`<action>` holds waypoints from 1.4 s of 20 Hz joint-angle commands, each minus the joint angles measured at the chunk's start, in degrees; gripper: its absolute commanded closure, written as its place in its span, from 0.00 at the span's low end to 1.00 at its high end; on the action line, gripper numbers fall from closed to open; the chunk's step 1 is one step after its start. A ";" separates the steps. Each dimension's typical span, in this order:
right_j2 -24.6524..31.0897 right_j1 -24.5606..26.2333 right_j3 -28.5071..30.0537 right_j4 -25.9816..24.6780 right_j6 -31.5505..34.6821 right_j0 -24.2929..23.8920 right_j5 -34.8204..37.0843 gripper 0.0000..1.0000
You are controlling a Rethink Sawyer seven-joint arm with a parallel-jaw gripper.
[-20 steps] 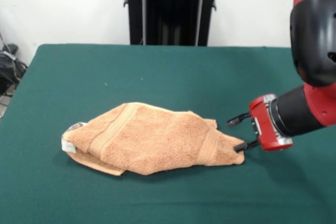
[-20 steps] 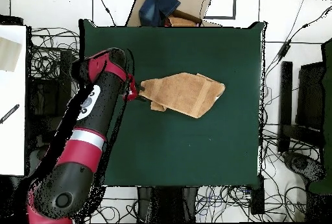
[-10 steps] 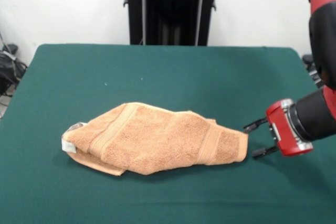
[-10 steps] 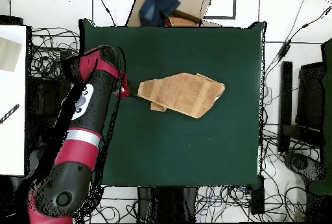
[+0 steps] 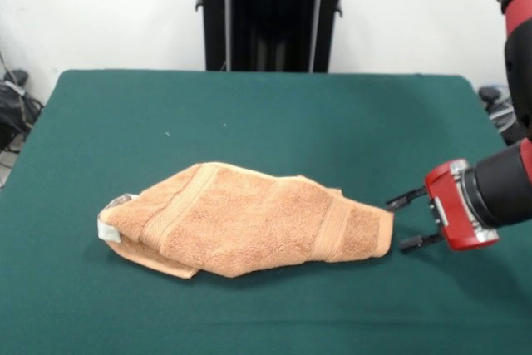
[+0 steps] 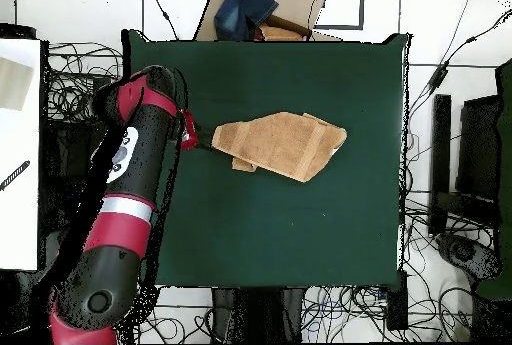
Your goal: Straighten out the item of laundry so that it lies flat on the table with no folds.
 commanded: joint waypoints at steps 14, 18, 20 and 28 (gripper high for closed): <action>3.17 8.57 -0.43 0.41 18.13 -1.88 -10.85 0.00; 3.41 7.94 0.28 0.16 17.32 -1.81 -10.89 0.00; 3.64 7.78 0.46 0.02 16.56 -1.90 -11.04 0.00; 4.62 7.75 2.14 -0.59 16.15 -1.74 -14.30 0.00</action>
